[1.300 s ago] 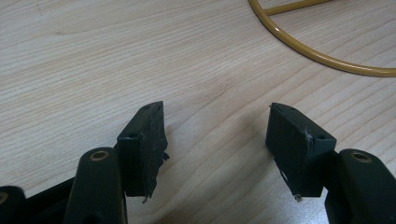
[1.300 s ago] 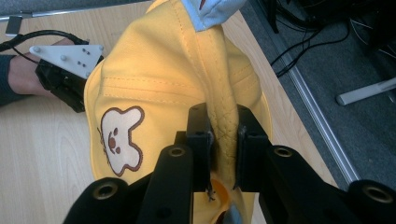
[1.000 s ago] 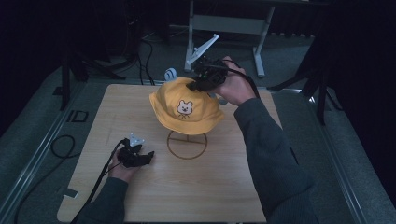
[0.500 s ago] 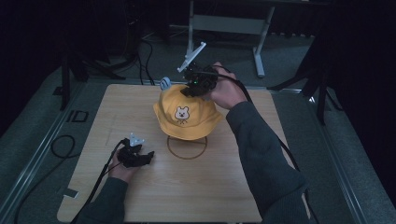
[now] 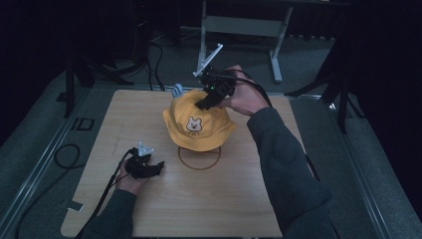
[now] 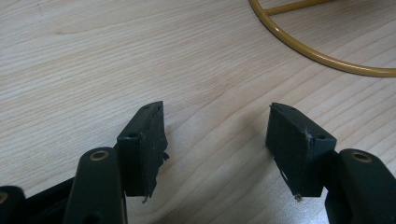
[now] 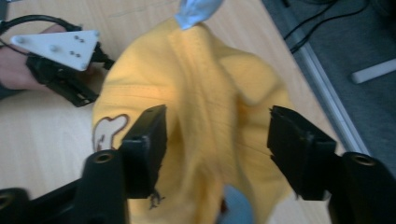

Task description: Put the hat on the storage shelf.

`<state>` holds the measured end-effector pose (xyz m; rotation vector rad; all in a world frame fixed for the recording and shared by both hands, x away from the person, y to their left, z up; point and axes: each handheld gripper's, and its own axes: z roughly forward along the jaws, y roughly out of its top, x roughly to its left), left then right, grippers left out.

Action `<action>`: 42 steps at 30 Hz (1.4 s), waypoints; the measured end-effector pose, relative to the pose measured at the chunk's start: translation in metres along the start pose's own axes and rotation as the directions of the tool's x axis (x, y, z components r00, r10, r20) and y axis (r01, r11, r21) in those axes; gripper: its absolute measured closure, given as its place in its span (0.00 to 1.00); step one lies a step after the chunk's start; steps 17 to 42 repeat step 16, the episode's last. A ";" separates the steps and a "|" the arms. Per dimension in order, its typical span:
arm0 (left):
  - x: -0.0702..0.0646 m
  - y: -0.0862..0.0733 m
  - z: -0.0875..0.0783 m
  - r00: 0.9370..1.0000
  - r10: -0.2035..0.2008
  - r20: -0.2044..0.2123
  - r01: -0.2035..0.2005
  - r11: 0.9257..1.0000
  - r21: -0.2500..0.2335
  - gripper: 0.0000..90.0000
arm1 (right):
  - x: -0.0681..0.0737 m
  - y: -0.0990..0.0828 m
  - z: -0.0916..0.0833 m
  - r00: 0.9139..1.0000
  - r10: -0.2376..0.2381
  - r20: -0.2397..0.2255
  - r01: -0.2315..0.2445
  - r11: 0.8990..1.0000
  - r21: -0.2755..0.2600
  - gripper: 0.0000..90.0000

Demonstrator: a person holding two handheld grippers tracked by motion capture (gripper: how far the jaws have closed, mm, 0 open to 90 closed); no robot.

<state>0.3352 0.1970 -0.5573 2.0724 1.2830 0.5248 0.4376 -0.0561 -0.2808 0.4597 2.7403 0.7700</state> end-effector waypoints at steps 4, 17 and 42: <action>0.000 0.000 0.000 1.000 0.000 -0.001 0.000 1.000 -0.001 0.42 | -0.003 -0.003 -0.013 0.999 0.012 0.034 -0.011 0.999 -0.032 0.34; 0.000 0.000 0.000 1.000 0.001 -0.001 -0.001 1.000 0.000 0.42 | -0.008 -0.040 -0.040 0.993 0.043 0.112 -0.041 0.999 -0.027 0.32; 0.000 0.000 0.000 1.000 0.001 -0.001 -0.001 1.000 0.000 0.42 | -0.008 -0.040 -0.040 0.993 0.043 0.112 -0.041 0.999 -0.027 0.32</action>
